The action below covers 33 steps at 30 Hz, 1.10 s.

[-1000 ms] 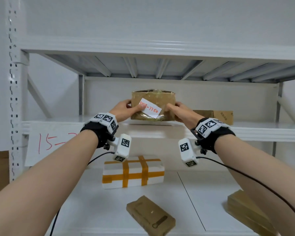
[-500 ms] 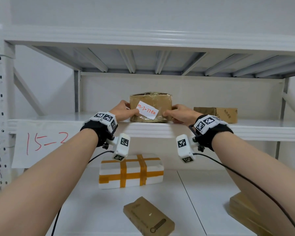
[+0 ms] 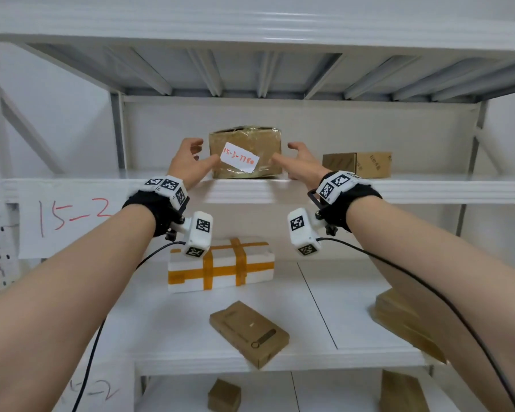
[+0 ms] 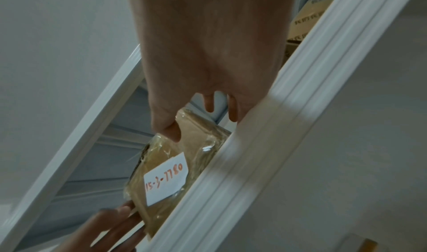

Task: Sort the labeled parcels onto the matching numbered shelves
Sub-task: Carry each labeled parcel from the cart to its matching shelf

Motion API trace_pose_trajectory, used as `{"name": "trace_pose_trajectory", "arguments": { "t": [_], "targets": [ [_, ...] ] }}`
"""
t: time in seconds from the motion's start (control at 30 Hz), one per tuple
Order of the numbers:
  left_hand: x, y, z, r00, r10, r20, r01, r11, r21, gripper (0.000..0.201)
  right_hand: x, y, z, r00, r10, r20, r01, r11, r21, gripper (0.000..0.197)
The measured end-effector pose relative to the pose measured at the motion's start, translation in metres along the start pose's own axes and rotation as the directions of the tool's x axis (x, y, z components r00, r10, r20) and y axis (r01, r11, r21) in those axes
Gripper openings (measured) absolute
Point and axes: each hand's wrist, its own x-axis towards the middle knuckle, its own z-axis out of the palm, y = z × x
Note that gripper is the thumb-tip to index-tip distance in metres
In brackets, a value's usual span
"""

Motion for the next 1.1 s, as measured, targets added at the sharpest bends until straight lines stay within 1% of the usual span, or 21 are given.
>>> {"name": "trace_pose_trajectory", "arguments": {
  "t": [0.07, 0.13, 0.2, 0.23, 0.3, 0.37, 0.43, 0.47, 0.53, 0.63, 0.77, 0.93, 1.0, 1.1],
  "targets": [
    [-0.007, 0.001, 0.000, 1.000, -0.013, -0.013, 0.013, 1.000, 0.005, 0.059, -0.008, 0.000, -0.002, 0.999, 0.010, -0.041, -0.008, 0.999, 0.045, 0.092],
    [-0.014, 0.004, 0.001, 0.999, -0.006, -0.048, 0.007, 1.000, 0.019, 0.052, -0.016, -0.001, -0.003, 0.994, -0.008, -0.107, 0.022, 0.992, 0.123, 0.070],
    [-0.021, 0.009, 0.001, 0.993, 0.010, -0.115, -0.008, 1.000, 0.019, 0.043, -0.027, -0.002, -0.001, 0.976, -0.053, -0.212, 0.087, 0.984, 0.153, 0.043],
    [-0.026, 0.011, 0.001, 0.988, 0.024, -0.150, -0.022, 1.000, 0.014, 0.039, -0.034, -0.002, 0.000, 0.962, -0.082, -0.261, 0.124, 0.981, 0.149, 0.033],
    [-0.037, 0.018, 0.002, 0.977, 0.056, -0.207, -0.057, 0.998, 0.002, 0.031, -0.045, 0.001, 0.003, 0.934, -0.128, -0.334, 0.188, 0.970, 0.156, 0.023],
    [-0.050, 0.022, 0.004, 0.962, 0.098, -0.256, -0.104, 0.995, -0.010, 0.021, -0.054, 0.008, 0.006, 0.924, -0.145, -0.353, 0.219, 0.959, 0.180, 0.023],
    [-0.064, 0.025, 0.009, 0.955, 0.125, -0.270, -0.137, 0.990, -0.025, 0.006, -0.062, 0.013, 0.011, 0.927, -0.153, -0.343, 0.219, 0.962, 0.161, 0.033],
    [-0.072, 0.025, 0.011, 0.955, 0.133, -0.263, -0.145, 0.989, -0.024, 0.006, -0.068, 0.016, 0.013, 0.933, -0.160, -0.323, 0.218, 0.964, 0.153, 0.037],
    [-0.087, 0.025, 0.016, 0.962, 0.148, -0.231, -0.153, 0.988, -0.003, 0.008, -0.081, 0.021, 0.018, 0.945, -0.164, -0.282, 0.210, 0.968, 0.140, 0.041],
    [-0.107, 0.021, 0.022, 0.978, 0.146, -0.149, -0.146, 0.989, 0.016, 0.015, -0.100, 0.031, 0.024, 0.959, -0.159, -0.233, 0.188, 0.976, 0.110, 0.044],
    [-0.141, 0.013, 0.028, 0.991, 0.118, -0.057, -0.113, 0.990, 0.080, 0.022, -0.121, 0.049, 0.033, 0.977, -0.162, -0.141, 0.176, 0.980, 0.092, 0.046],
    [-0.181, 0.000, 0.028, 0.998, 0.049, 0.030, -0.052, 0.991, 0.127, 0.026, -0.149, 0.068, 0.049, 0.994, -0.103, 0.020, 0.102, 0.993, 0.051, 0.044],
    [-0.196, -0.009, 0.026, 0.997, 0.044, 0.062, -0.055, 0.981, 0.185, 0.031, -0.161, 0.076, 0.058, 0.993, -0.070, 0.090, 0.068, 0.997, 0.027, 0.042],
    [-0.219, -0.025, 0.025, 0.994, 0.015, 0.111, -0.054, 0.934, 0.354, 0.040, -0.183, 0.090, 0.075, 0.980, -0.021, 0.200, 0.024, 1.000, -0.013, 0.043]
  ]
}}
